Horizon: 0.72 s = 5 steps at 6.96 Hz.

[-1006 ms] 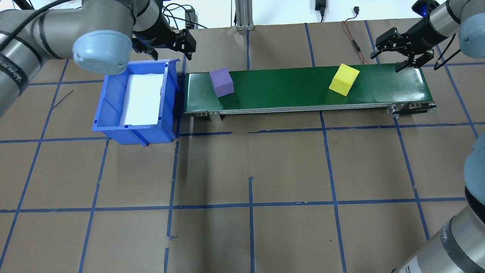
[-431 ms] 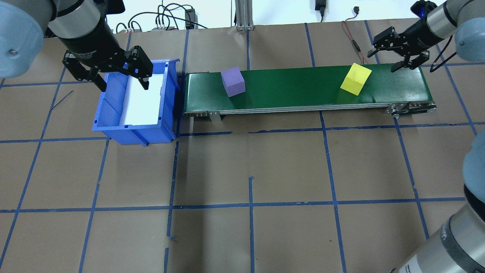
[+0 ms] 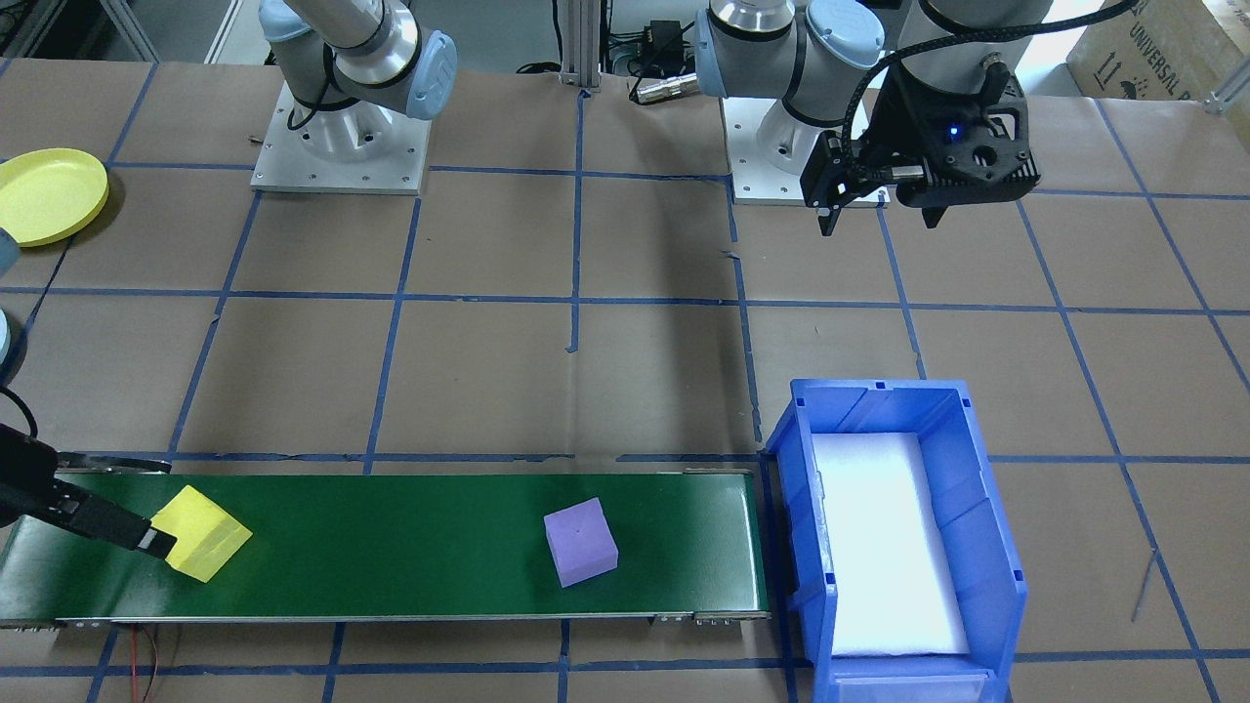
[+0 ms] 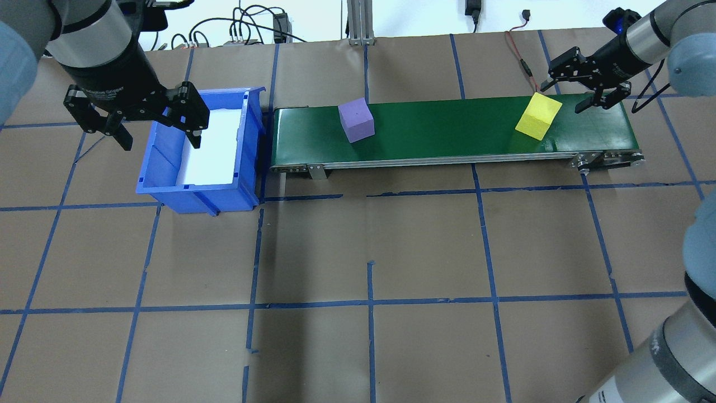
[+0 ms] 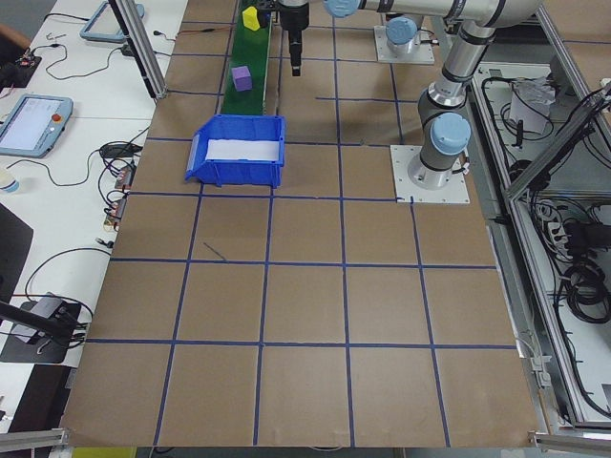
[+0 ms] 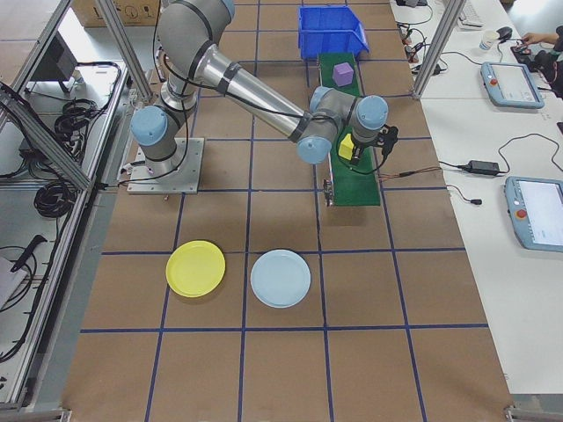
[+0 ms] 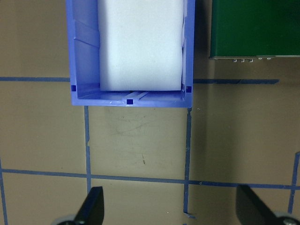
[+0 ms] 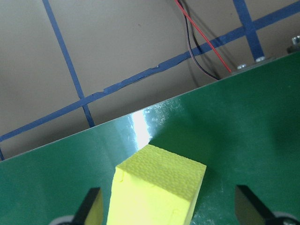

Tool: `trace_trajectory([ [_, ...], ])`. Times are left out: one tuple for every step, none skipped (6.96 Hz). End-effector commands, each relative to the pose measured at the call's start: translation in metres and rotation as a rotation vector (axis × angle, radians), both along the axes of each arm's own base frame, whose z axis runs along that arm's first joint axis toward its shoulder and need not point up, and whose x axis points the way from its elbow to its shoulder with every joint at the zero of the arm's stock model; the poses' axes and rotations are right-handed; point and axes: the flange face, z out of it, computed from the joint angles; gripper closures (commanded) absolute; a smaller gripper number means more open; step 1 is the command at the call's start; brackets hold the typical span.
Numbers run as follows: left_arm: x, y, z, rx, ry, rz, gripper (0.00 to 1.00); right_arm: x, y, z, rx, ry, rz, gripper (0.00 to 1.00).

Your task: Move block left to right into plate

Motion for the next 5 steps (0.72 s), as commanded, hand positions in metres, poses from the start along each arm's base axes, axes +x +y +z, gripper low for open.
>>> trace_trajectory([
  [-0.006,0.004,-0.011,0.027,0.03,0.022,0.0,-0.001,-0.001,-0.005,0.004,0.004,0.002,0.0],
  [-0.006,0.009,-0.026,0.059,0.028,0.022,0.0,-0.005,-0.002,-0.019,0.027,0.036,0.007,0.0],
  [-0.006,0.011,-0.028,0.062,0.027,0.036,0.0,-0.007,-0.004,-0.026,0.026,0.043,0.009,0.0],
  [-0.006,0.01,-0.027,0.051,0.025,0.038,0.0,-0.008,-0.007,-0.03,0.011,0.05,0.01,0.0],
  [-0.006,0.009,-0.026,0.045,0.027,0.036,0.0,-0.013,-0.005,-0.035,0.029,0.103,0.017,0.13],
])
